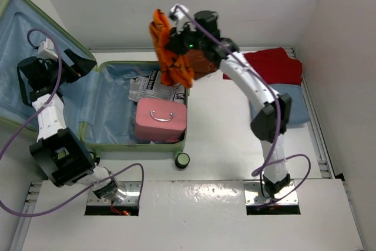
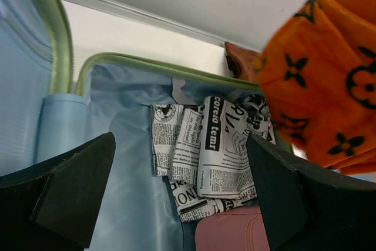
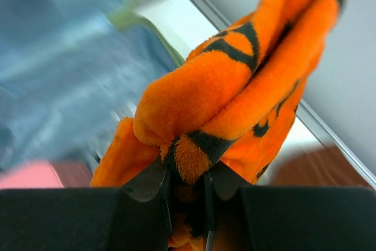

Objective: Pack the luggage

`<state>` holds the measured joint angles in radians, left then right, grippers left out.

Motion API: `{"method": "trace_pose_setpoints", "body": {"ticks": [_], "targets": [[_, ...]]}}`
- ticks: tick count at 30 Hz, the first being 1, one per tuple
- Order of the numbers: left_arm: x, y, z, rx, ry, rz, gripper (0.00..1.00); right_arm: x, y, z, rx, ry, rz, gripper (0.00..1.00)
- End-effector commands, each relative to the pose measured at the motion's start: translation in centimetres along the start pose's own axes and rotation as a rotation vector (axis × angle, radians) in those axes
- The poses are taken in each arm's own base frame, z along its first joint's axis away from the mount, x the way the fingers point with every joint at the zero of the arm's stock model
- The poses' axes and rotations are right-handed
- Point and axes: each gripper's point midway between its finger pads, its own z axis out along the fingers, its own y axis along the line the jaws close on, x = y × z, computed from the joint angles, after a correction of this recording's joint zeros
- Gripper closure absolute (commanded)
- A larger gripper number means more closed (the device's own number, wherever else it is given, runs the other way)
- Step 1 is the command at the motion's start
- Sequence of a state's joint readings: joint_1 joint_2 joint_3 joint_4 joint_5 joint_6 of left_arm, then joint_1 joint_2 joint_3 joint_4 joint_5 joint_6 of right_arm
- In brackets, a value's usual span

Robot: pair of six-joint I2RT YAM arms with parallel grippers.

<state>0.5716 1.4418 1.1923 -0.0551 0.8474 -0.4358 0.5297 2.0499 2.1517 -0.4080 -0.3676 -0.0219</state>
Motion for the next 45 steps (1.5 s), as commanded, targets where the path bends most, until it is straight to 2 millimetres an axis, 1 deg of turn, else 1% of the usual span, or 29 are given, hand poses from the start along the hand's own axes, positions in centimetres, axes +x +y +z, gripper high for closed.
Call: {"method": "trace_pose_setpoints", "body": {"ticks": [1, 3, 4, 5, 7, 8, 10, 12, 13, 15, 16, 17, 20, 21, 23, 25, 28, 29, 30, 31, 32, 33, 35, 36, 39, 40, 42, 43, 45], "targets": [[-2.2, -1.1, -2.2, 0.011, -0.067, 0.039, 0.01, -5.0, 4.3, 4.2, -0.082, -0.212, -0.027, 1.00], [-2.2, -0.8, -2.6, 0.000, -0.074, 0.028, 0.01, -2.8, 5.8, 6.9, -0.081, -0.197, -0.015, 1.00], [-2.4, -0.9, -3.0, 0.002, -0.082, 0.034, 0.01, -3.7, 7.1, 7.8, -0.094, -0.250, -0.029, 1.00], [-2.1, -0.7, -3.0, 0.000, -0.077, 0.026, 0.01, -1.5, 8.4, 10.0, -0.102, -0.217, -0.020, 1.00], [-2.2, -0.1, -3.4, -0.019, -0.082, 0.016, 0.01, -2.3, 11.1, 11.2, -0.140, -0.256, -0.012, 1.00], [-2.4, -0.4, -3.6, -0.017, -0.087, 0.023, 0.01, -0.4, 12.0, 12.7, -0.154, -0.230, -0.005, 1.00], [-2.5, 0.3, -4.0, -0.036, -0.090, 0.009, 0.01, 0.1, 15.0, 13.7, -0.184, -0.238, -0.005, 1.00], [-2.4, 0.4, -4.3, -0.038, -0.085, -0.001, 0.01, 1.9, 16.4, 15.1, -0.195, -0.220, 0.012, 1.00], [-2.4, 0.4, -4.3, -0.038, -0.085, -0.001, 0.01, 2.8, 18.2, 15.7, -0.215, -0.205, 0.029, 1.00], [-2.5, 0.7, -4.5, -0.045, -0.090, -0.003, 0.01, 4.0, 19.7, 16.7, -0.225, -0.187, 0.056, 0.87], [-2.5, 0.7, -4.5, -0.045, -0.090, -0.003, 0.01, 4.8, 20.7, 17.1, -0.237, -0.174, 0.066, 0.75], [-2.4, 0.5, -4.5, -0.033, -0.085, -0.002, 0.01, 4.8, 21.3, 17.2, -0.247, -0.180, 0.096, 0.52], [-2.1, -0.3, -4.5, 0.013, -0.067, -0.001, 0.01, 5.2, 22.3, 17.3, -0.264, -0.177, 0.129, 0.23], [-1.7, -0.3, -4.4, 0.029, -0.053, -0.010, 0.01, 3.8, 22.6, 16.7, -0.277, -0.213, 0.142, 0.21], [-1.9, -0.6, -4.3, 0.054, -0.049, -0.011, 0.01, 3.9, 22.3, 15.8, -0.272, -0.214, 0.141, 0.17], [-2.0, -0.9, -4.3, 0.067, -0.052, -0.010, 0.02, -0.5, 22.0, 13.3, -0.276, -0.313, 0.113, 0.14], [-1.3, -2.4, -3.4, 0.132, -0.014, 0.017, 0.08, -3.1, 19.1, 10.8, -0.204, -0.354, 0.111, 0.14], [-0.6, -2.7, -3.2, 0.146, 0.009, 0.021, 0.09, -5.3, 18.3, 9.0, -0.185, -0.393, 0.110, 0.17], [0.2, -3.4, -2.6, 0.168, 0.030, 0.017, 0.12, -4.6, 15.3, 8.6, -0.119, -0.380, 0.124, 0.26], [0.9, -3.6, -2.2, 0.169, 0.046, 0.020, 0.14, -4.9, 13.8, 7.9, -0.075, -0.388, 0.142, 0.34], [1.6, -4.1, -1.8, 0.185, 0.061, 0.031, 0.16, -8.4, 12.4, 4.5, -0.033, -0.458, 0.144, 0.40], [3.1, -5.0, -0.7, 0.214, 0.107, 0.056, 0.22, -5.9, 8.9, 4.2, 0.036, -0.411, 0.159, 0.46], [4.9, -5.3, 1.1, 0.204, 0.156, 0.086, 0.30, -7.4, 6.2, 0.7, 0.124, -0.430, 0.149, 0.57], [6.6, -6.7, 2.3, 0.233, 0.206, 0.123, 0.36, -5.0, 2.8, 0.1, 0.192, -0.379, 0.161, 0.58], [9.2, -7.1, 5.1, 0.207, 0.291, 0.168, 0.42, -2.6, -1.7, -4.2, 0.294, -0.286, 0.183, 0.57], [10.7, -7.4, 6.3, 0.177, 0.328, 0.187, 0.45, 0.8, -3.8, -5.3, 0.337, -0.169, 0.199, 0.50], [13.4, -5.7, 7.6, 0.095, 0.404, 0.160, 0.49, 4.1, -6.0, -8.2, 0.383, -0.035, 0.229, 0.37], [14.8, -4.9, 7.6, 0.046, 0.441, 0.138, 0.49, 5.9, -9.1, -10.4, 0.450, 0.012, 0.251, 0.29], [16.7, -1.9, 7.6, -0.100, 0.485, 0.137, 0.52, 10.5, -9.1, -13.6, 0.464, 0.189, 0.260, 0.19]]}}
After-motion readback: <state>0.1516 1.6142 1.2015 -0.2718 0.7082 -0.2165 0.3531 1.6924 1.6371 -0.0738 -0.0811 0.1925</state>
